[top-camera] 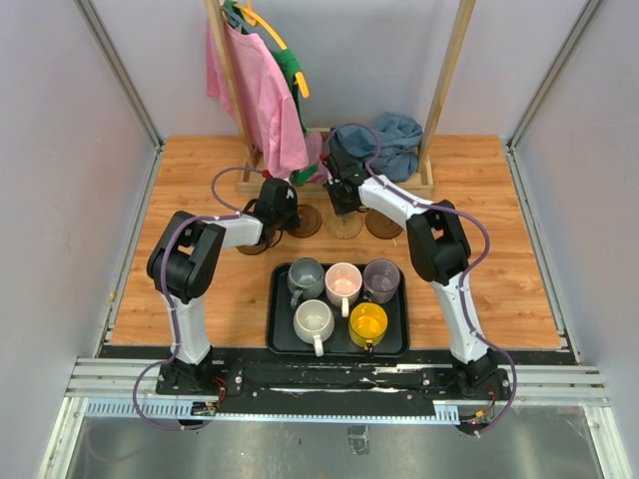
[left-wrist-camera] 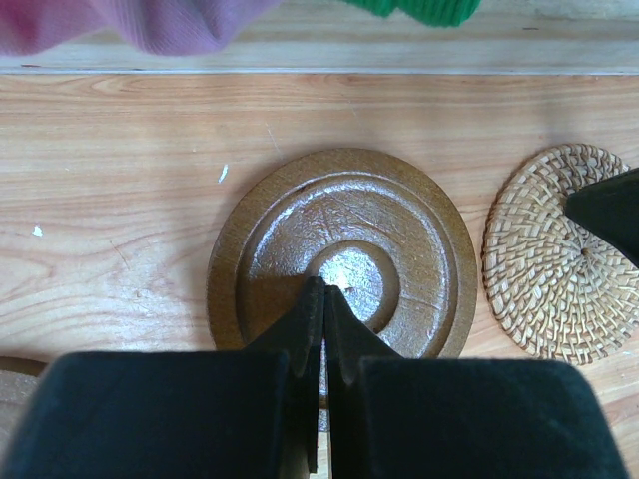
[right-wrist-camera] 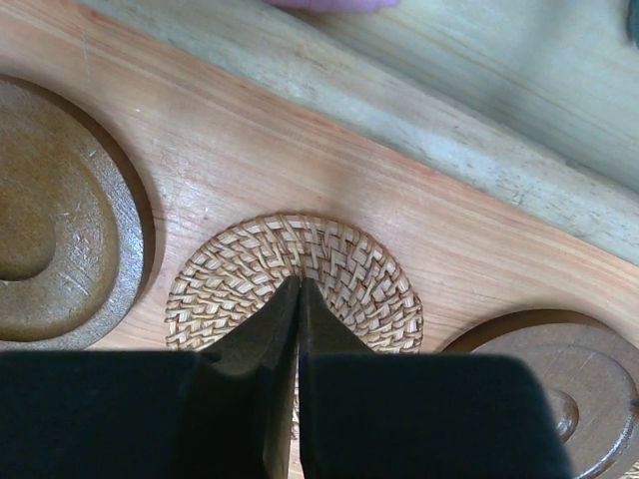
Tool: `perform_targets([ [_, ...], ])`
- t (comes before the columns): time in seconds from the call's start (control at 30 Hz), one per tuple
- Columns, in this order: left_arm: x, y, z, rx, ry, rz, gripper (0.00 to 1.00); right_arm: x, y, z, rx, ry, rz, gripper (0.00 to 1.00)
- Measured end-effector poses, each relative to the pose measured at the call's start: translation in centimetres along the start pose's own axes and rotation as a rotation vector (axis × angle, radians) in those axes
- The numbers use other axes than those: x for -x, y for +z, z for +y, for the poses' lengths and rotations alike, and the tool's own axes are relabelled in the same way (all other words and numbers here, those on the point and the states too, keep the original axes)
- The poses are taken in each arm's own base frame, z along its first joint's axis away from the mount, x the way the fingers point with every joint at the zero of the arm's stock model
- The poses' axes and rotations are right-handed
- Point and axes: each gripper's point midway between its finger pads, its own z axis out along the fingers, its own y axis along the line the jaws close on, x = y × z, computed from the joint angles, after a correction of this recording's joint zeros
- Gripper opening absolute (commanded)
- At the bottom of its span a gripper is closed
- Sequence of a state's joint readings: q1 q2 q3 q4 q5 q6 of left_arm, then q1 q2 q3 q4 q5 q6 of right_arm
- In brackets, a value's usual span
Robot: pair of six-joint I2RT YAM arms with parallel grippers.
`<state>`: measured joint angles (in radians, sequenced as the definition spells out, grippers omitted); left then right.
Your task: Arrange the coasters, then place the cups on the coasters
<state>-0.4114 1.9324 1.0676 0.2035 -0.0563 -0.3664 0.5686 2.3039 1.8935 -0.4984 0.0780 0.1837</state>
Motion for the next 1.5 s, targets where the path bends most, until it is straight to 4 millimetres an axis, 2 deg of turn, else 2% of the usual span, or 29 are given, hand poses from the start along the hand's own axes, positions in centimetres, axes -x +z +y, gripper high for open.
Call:
perform_targets([
  [0.17, 0.1, -0.1, 0.0, -0.001, 0.003, -0.001, 0.0, 0.2, -0.1, 0.1, 0.007, -0.014, -0.006, 0.05],
  [0.3, 0.9, -0.7, -0.6, -0.023, 0.004, -0.014, 0.01, 1.2, -1.1, 0.0, 0.01, -0.028, -0.036, 0.06],
  [0.47, 3.8, -2.8, -2.3, -0.087, 0.003, -0.078, 0.02, 3.9, -4.3, -0.3, 0.007, -0.026, -0.125, 0.07],
  [0.57, 6.1, -4.6, -3.3, -0.119, 0.002, -0.133, 0.02, 4.7, -6.7, -1.0, -0.011, -0.019, -0.173, 0.06],
  [0.63, 7.2, -5.6, -3.7, -0.131, 0.0, -0.163, 0.01, 4.3, -7.8, -1.6, -0.025, -0.01, -0.183, 0.06],
  [0.7, 7.6, -6.4, -3.7, -0.133, -0.003, -0.18, 0.01, 3.0, -8.2, -2.5, -0.042, 0.01, -0.17, 0.06],
  [0.8, 6.4, -7.3, -2.6, -0.099, -0.01, -0.174, 0.01, -0.1, -8.2, -4.7, -0.077, 0.057, -0.118, 0.08],
  [0.9, 4.0, -7.7, -0.6, -0.027, -0.019, -0.14, 0.0, -3.7, -8.4, -7.7, -0.121, 0.13, -0.059, 0.13],
  [1.03, 1.8, -8.5, 2.2, 0.088, -0.031, -0.114, 0.01, -6.4, -9.3, -11.9, -0.178, 0.24, -0.032, 0.16],
  [1.17, 1.8, -8.7, 3.7, 0.162, -0.058, -0.124, 0.01, -6.6, -9.8, -14.4, -0.211, 0.305, -0.048, 0.15],
  [1.43, 0.6, -8.1, 6.4, 0.269, -0.126, -0.101, 0.01, -6.3, -9.8, -14.6, -0.216, 0.311, -0.062, 0.17],
  [1.5, 0.3, -7.9, 7.0, 0.29, -0.142, -0.093, 0.01, -6.4, -9.7, -14.7, -0.218, 0.311, -0.061, 0.22],
])
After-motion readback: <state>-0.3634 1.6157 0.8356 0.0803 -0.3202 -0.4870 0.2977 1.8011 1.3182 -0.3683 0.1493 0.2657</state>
